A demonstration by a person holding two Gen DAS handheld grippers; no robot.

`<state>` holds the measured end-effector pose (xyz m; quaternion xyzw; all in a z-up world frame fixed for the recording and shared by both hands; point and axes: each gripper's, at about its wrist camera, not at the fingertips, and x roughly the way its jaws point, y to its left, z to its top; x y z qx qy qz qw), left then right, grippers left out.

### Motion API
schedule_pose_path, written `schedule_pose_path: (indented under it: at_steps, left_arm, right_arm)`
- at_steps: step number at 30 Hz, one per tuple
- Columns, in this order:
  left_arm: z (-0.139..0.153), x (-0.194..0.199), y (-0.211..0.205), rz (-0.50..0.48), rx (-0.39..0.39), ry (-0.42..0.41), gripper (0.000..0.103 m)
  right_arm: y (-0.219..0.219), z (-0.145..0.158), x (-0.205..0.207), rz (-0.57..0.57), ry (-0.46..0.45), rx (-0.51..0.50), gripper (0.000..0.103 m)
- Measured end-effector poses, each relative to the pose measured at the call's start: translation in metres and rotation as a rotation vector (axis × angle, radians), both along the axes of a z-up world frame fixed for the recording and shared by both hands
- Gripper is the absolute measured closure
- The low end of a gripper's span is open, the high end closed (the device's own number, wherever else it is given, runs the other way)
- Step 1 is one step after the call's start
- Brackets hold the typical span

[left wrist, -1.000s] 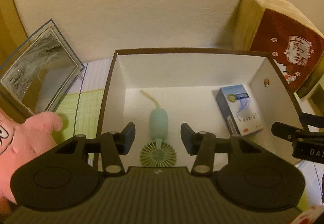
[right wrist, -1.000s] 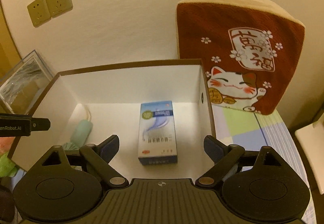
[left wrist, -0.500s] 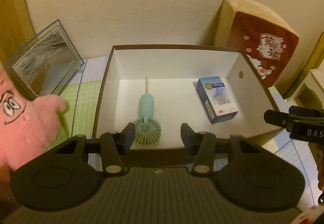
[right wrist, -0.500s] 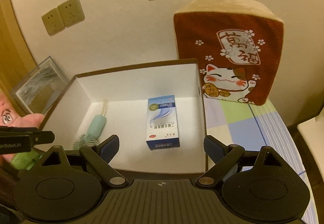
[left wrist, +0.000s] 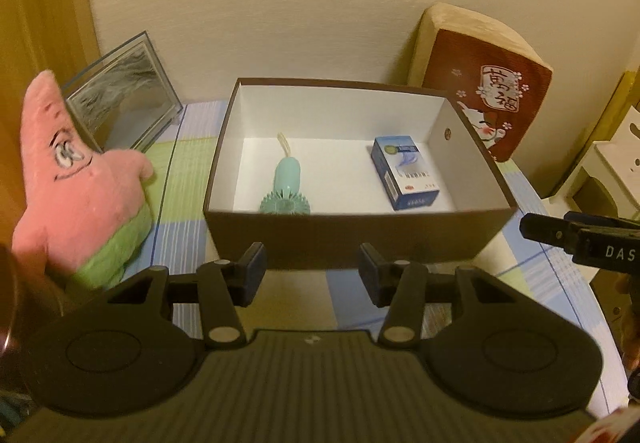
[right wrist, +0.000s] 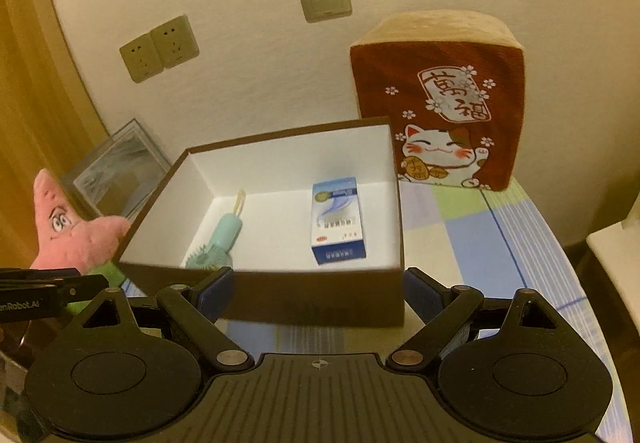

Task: Organize rigid objects
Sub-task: 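Withdraw both grippers from the box back toward the remaining items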

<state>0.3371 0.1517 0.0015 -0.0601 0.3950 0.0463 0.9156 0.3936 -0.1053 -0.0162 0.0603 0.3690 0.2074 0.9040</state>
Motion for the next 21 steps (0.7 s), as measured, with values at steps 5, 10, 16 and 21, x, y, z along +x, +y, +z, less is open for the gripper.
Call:
schedule_pose_path:
  at_steps: [5, 10, 16, 21]
  left_arm:
    - [0.000, -0.026, 0.003, 0.010, -0.003, 0.001, 0.055]
    - [-0.008, -0.052, 0.007, 0.019, -0.009, 0.018, 0.055]
    - [-0.020, -0.081, 0.010, 0.013, -0.024, 0.050, 0.055]
    - [-0.028, -0.096, 0.011, 0.005, -0.027, 0.070, 0.055]
  right_arm:
    - [-0.004, -0.002, -0.024, 0.015, 0.010, 0.008, 0.013]
    - [-0.007, -0.007, -0.045, 0.033, 0.040, 0.024, 0.013]
    - [-0.005, -0.018, -0.069, 0.039, 0.079, 0.014, 0.013]
    - [-0.003, -0.030, -0.089, 0.047, 0.107, -0.005, 0.013]
